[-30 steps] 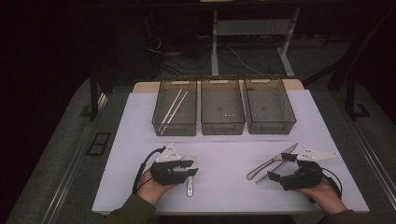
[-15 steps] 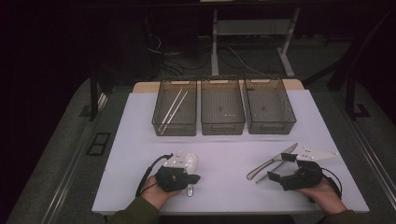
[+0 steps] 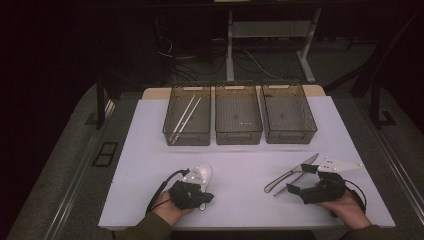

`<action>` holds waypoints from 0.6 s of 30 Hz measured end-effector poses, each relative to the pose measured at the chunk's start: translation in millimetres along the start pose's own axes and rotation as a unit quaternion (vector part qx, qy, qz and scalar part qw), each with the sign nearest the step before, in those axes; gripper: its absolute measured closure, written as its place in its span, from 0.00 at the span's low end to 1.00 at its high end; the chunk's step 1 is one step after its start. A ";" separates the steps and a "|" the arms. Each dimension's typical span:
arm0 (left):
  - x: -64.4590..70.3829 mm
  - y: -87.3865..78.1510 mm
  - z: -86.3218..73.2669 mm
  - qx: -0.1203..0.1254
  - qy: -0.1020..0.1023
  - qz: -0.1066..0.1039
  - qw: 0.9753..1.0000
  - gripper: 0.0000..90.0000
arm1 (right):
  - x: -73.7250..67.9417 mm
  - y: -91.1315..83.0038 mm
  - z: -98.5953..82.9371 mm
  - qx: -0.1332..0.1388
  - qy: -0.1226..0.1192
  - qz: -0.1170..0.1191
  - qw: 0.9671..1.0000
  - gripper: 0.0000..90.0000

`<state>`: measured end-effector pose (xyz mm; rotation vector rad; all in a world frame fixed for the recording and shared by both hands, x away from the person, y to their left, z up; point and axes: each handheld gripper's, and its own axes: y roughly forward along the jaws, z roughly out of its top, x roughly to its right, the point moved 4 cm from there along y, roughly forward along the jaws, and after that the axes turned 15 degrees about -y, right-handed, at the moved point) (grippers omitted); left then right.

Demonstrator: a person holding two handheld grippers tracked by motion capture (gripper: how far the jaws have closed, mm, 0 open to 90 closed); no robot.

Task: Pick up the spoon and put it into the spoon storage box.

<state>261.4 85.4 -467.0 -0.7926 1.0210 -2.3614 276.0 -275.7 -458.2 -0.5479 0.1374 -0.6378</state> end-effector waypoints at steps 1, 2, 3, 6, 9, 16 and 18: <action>-0.2 -0.3 -0.3 0.001 0.001 0.004 1.000 0.99 | 0.1 0.0 0.0 0.000 0.001 0.000 1.000 0.04; -0.6 -0.8 -0.6 0.001 0.001 0.007 1.000 0.99 | 0.2 0.0 0.0 0.000 0.000 0.000 1.000 0.04; -1.4 -1.8 -1.3 -0.001 0.002 0.009 1.000 0.99 | 0.2 0.0 -0.1 -0.001 0.000 0.000 1.000 0.04; -2.5 -2.6 -2.9 0.000 -0.004 0.013 1.000 0.99 | 0.0 0.0 0.0 0.000 0.000 0.000 1.000 0.04; -4.3 -4.4 -4.9 -0.007 -0.001 0.021 1.000 0.99 | -0.2 -0.3 0.1 0.000 0.001 -0.001 1.000 0.04; -9.2 -10.3 -9.1 -0.009 -0.006 0.039 0.999 0.99 | -0.2 0.0 0.0 -0.001 -0.001 -0.001 1.000 0.04; -10.9 -11.8 -10.2 -0.009 -0.007 0.044 0.999 0.99 | -0.1 0.0 0.0 -0.001 -0.001 -0.001 1.000 0.04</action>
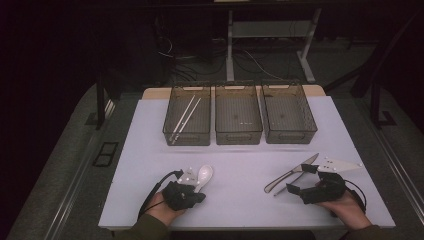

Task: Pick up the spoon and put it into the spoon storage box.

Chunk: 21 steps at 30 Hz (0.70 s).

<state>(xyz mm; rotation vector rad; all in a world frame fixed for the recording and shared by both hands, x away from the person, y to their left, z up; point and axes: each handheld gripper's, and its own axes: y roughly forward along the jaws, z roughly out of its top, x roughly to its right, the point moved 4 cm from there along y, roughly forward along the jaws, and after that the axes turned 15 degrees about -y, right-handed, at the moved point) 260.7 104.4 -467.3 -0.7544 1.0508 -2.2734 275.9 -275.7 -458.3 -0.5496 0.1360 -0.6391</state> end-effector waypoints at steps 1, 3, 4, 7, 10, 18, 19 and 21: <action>-0.7 -0.6 -0.7 0.000 -0.001 0.002 1.000 0.99 | 0.1 0.0 0.0 0.000 0.000 0.000 1.000 0.04; -2.9 -2.2 -1.4 -0.001 0.000 0.008 1.000 0.99 | 0.0 0.1 -0.1 0.000 0.000 0.000 1.000 0.04; -4.0 -2.9 -1.7 0.000 -0.001 0.012 1.000 0.99 | 0.0 0.1 -0.1 0.000 0.000 0.000 1.000 0.04; -7.8 -5.4 -2.9 0.001 -0.005 0.022 1.000 0.99 | 0.1 0.1 -0.1 0.000 0.000 0.000 1.000 0.04; -13.1 -8.2 -3.8 0.005 -0.005 0.033 0.999 0.99 | 0.0 0.0 0.0 0.000 0.000 0.000 1.000 0.04; -29.9 -16.4 -6.9 0.015 -0.018 0.060 0.998 0.99 | 0.0 0.1 -0.1 -0.001 -0.001 0.001 1.000 0.04; -32.0 -17.3 -7.2 0.017 -0.019 0.062 0.998 0.99 | 0.0 0.2 -0.1 -0.001 -0.001 0.000 1.000 0.04; -36.5 -19.8 -7.7 0.016 -0.019 0.069 0.997 0.99 | -0.1 0.2 0.0 -0.001 -0.001 0.001 1.000 0.04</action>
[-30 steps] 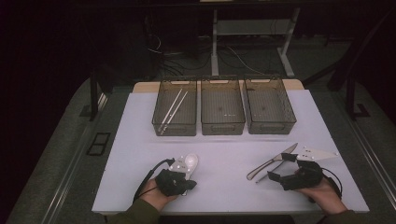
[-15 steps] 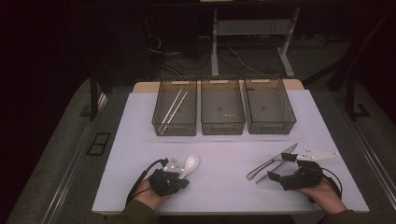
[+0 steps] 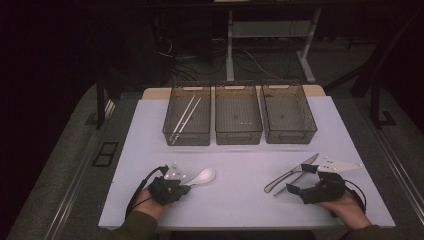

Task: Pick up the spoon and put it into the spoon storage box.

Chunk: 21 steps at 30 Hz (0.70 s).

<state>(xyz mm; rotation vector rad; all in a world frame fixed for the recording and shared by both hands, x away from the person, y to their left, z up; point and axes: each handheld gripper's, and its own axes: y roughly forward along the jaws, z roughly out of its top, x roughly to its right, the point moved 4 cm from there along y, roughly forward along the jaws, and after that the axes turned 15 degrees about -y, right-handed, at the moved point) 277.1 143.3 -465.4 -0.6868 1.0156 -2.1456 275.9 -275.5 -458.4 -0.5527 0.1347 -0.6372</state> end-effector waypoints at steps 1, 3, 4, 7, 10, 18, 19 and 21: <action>-1.4 0.0 0.0 0.006 -0.006 0.002 1.000 0.99 | 0.0 0.0 0.0 0.000 0.000 0.000 1.000 0.04; -6.4 -1.5 -0.1 0.006 -0.005 0.010 1.000 0.99 | 0.0 0.0 0.0 0.000 0.000 0.000 1.000 0.04; -8.7 -2.1 0.0 0.006 -0.006 0.014 1.000 0.99 | 0.0 0.0 0.0 0.000 0.000 0.000 1.000 0.04; -16.9 -3.7 0.5 0.011 -0.011 0.024 1.000 0.99 | -0.2 0.0 0.1 0.000 0.000 0.000 1.000 0.04; -21.5 -4.1 -0.1 0.015 -0.019 0.025 0.999 0.99 | -0.3 0.1 0.1 -0.001 0.000 0.000 1.000 0.04; -19.1 -11.7 3.4 0.038 -0.022 0.009 0.999 0.98 | -0.3 0.2 0.1 -0.001 0.000 0.000 1.000 0.04; -18.4 -13.0 4.8 0.043 -0.022 0.004 0.999 0.97 | -0.3 0.2 0.0 -0.001 0.000 0.000 1.000 0.04; -16.5 -14.5 7.8 0.054 -0.025 -0.008 0.998 0.94 | -0.1 0.6 0.0 -0.002 0.000 0.001 1.000 0.04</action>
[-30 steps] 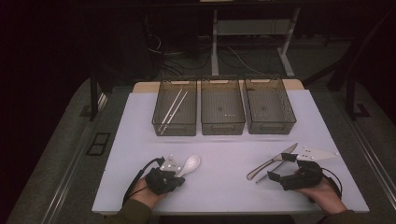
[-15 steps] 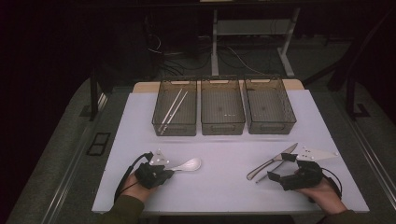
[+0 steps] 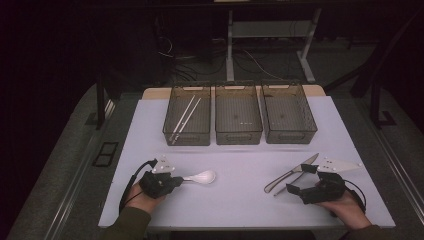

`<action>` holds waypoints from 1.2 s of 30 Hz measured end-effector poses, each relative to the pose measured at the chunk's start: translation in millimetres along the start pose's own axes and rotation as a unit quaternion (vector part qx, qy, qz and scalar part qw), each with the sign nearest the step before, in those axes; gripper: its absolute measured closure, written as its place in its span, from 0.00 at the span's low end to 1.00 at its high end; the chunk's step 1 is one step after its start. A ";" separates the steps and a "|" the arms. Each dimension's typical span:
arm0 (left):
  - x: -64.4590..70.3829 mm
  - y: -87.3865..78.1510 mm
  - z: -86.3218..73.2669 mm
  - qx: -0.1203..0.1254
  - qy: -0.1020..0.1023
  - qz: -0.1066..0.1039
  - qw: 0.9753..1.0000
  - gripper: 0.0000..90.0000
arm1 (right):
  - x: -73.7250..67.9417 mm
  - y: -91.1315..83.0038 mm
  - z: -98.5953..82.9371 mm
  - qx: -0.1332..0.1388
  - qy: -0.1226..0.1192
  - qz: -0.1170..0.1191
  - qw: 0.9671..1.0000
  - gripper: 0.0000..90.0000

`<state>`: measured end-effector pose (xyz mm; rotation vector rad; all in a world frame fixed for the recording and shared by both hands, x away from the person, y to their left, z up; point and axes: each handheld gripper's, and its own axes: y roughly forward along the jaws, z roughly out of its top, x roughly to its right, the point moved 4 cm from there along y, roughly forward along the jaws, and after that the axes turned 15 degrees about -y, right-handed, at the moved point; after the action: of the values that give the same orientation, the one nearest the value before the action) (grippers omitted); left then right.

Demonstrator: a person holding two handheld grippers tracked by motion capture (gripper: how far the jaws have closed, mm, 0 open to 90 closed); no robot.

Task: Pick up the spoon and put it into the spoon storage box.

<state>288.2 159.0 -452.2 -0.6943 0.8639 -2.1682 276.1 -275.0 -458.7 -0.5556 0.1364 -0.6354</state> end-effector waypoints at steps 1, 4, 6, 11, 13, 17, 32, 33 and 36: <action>1.0 0.1 1.7 0.005 0.000 -0.006 1.000 0.92 | 0.0 0.2 0.1 0.000 0.001 0.000 1.000 0.04; 3.8 1.0 7.7 0.018 0.003 -0.020 1.000 0.83 | 0.0 0.5 0.0 0.000 0.001 -0.001 1.000 0.04; 5.7 2.5 12.5 0.031 -0.004 -0.027 0.999 0.75 | 0.2 0.6 0.0 0.000 0.002 -0.001 1.000 0.04; 6.1 6.3 28.0 0.054 -0.012 -0.056 0.997 0.64 | 0.8 1.0 -0.3 -0.001 0.001 -0.002 1.000 0.04; 6.0 8.7 35.1 0.059 -0.012 -0.064 0.996 0.59 | 0.9 0.9 -0.2 -0.001 0.002 -0.002 1.000 0.04; 7.2 15.5 49.6 0.062 -0.009 -0.077 0.995 0.54 | 1.1 0.7 -0.2 -0.001 0.003 -0.002 1.000 0.04; 17.6 52.1 52.0 0.020 0.024 -0.085 0.996 0.42 | 0.5 0.7 -0.2 -0.001 0.001 -0.001 1.000 0.04; 18.3 53.5 51.1 0.016 0.023 -0.082 0.996 0.42 | 0.6 0.8 -0.2 -0.001 0.001 -0.002 1.000 0.04; 18.5 57.4 49.6 0.004 0.032 -0.078 0.996 0.41 | 0.7 0.9 -0.3 -0.002 0.000 -0.002 1.000 0.04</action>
<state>333.4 95.6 -459.3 -0.7137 0.8589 -2.3415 277.0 -275.0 -459.4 -0.5586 0.1372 -0.6392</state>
